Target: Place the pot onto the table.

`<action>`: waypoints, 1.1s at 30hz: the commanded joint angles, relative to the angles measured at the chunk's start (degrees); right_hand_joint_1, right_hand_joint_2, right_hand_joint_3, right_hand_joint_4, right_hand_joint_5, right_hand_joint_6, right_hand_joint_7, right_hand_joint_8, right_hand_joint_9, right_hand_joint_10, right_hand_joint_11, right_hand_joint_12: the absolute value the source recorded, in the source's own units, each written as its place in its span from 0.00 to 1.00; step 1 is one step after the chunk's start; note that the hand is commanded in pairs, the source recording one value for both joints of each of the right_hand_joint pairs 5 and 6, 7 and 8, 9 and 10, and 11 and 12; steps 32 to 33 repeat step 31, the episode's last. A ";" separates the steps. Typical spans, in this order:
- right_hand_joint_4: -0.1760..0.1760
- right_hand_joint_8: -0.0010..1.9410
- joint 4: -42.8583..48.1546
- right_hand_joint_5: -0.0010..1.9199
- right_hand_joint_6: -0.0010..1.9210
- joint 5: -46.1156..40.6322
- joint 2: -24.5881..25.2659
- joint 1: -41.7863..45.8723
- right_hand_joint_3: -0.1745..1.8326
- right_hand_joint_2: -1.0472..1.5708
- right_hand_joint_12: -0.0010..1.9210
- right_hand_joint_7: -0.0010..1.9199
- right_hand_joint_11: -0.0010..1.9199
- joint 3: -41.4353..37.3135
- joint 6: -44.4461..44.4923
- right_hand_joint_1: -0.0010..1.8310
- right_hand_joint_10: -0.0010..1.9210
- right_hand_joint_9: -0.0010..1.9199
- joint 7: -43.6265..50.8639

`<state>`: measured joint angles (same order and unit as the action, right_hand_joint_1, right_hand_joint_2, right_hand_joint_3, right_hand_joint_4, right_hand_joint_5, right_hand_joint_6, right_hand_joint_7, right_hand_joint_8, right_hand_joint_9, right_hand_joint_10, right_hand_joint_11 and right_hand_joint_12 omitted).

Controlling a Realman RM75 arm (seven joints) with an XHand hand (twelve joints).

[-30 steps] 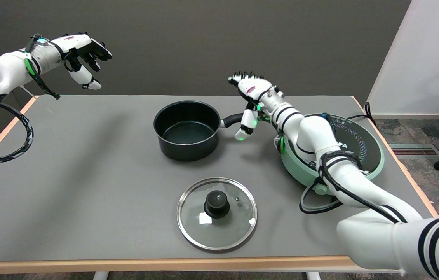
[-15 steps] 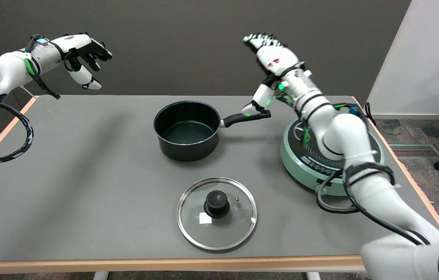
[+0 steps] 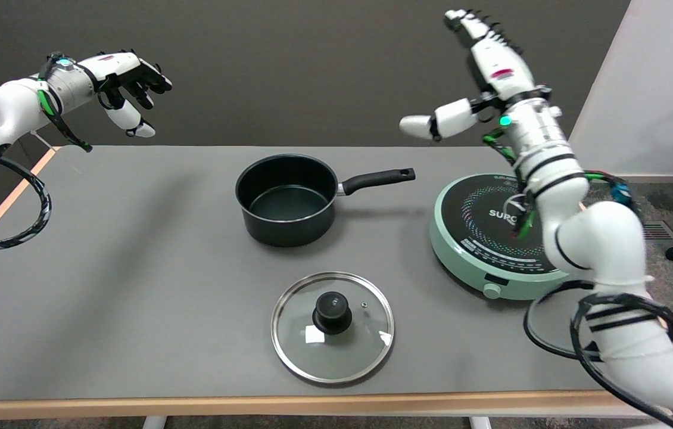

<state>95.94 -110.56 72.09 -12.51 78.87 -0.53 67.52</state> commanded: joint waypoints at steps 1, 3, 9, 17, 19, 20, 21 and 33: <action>0.00 0.06 9.99 0.06 0.06 -22.27 1.42 11.99 0.31 0.52 0.06 0.06 0.06 -17.20 2.42 0.48 0.06 0.06 -16.69; 0.00 0.10 9.47 0.10 0.10 -28.41 2.10 13.21 0.29 0.55 0.10 0.10 0.10 -19.99 0.82 0.46 0.10 0.10 -18.59; 0.00 0.14 3.79 0.14 0.14 -41.89 4.54 14.31 0.27 0.58 0.14 0.14 0.14 -24.78 -8.59 0.44 0.14 0.14 -19.10; 0.00 0.16 -7.47 0.16 0.16 -47.20 4.80 14.26 0.22 0.65 0.16 0.16 0.16 -24.38 -22.52 0.42 0.16 0.16 -21.69; 0.00 0.16 -7.98 0.16 0.16 -47.20 4.88 14.34 0.22 0.66 0.16 0.16 0.16 -24.22 -23.62 0.41 0.16 0.16 -21.79; 0.00 0.16 -8.22 0.16 0.16 -47.20 4.88 14.39 0.22 0.66 0.16 0.16 0.16 -24.22 -24.04 0.41 0.16 0.16 -21.79; 0.00 0.16 -8.42 0.16 0.16 -47.20 4.88 14.39 0.22 0.67 0.16 0.16 0.16 -24.22 -24.43 0.41 0.16 0.16 -21.79; 0.00 0.15 -10.68 0.15 0.15 -47.15 4.96 14.48 0.21 0.67 0.15 0.15 0.15 -24.55 -28.16 0.41 0.15 0.15 -21.98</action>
